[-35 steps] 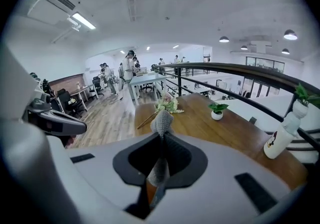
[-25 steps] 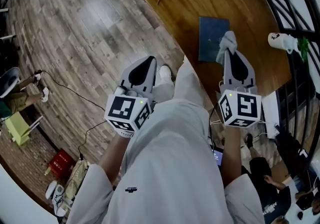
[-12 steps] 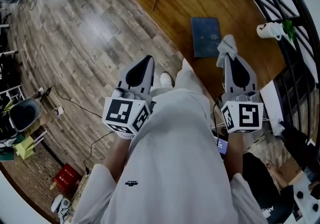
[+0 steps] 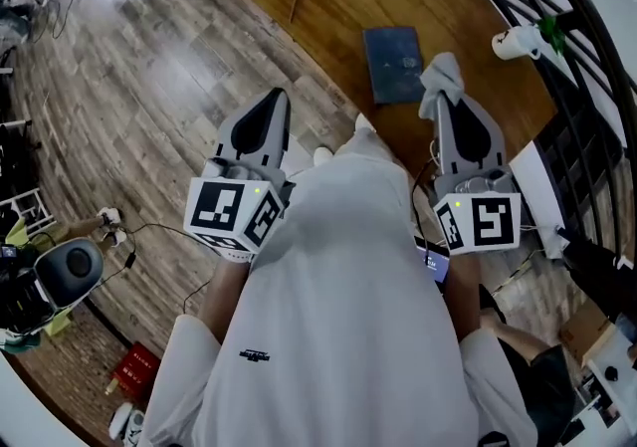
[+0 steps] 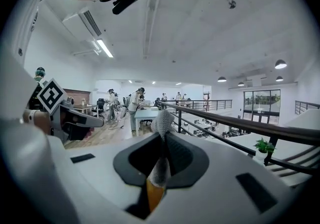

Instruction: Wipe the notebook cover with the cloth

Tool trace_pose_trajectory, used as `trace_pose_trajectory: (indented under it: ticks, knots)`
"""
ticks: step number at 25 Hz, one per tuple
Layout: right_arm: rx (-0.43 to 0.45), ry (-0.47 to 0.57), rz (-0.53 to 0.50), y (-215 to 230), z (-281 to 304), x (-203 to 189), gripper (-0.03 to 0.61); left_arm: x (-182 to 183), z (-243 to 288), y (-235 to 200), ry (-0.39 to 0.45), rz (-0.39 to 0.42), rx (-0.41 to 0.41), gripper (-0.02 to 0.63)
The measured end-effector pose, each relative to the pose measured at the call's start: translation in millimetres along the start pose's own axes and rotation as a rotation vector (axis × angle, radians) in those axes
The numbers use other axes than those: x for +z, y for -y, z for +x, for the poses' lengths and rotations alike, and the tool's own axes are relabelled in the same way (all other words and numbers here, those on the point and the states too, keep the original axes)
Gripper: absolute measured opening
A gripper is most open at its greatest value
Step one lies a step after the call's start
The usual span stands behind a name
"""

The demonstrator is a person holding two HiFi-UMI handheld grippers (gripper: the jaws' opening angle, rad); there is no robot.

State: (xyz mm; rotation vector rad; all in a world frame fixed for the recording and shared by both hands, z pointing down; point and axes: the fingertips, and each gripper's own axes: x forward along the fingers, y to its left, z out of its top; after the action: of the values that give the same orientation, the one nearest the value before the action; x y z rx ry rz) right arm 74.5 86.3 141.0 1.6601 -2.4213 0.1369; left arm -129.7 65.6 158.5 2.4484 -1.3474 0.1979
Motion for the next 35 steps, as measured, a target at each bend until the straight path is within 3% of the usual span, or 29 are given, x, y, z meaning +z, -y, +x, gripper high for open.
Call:
trace_pose_trajectory:
  ticks: [11,35]
  knots:
    - [0.014,-0.003,0.064,-15,-14,-8,0.025,-6,-2,15,-0.023,0.003,-0.034,0.020]
    - [0.021,-0.012,0.052,-12,-18,-13,0.023,-16,7,34,-0.042,-0.002,-0.069,0.020]
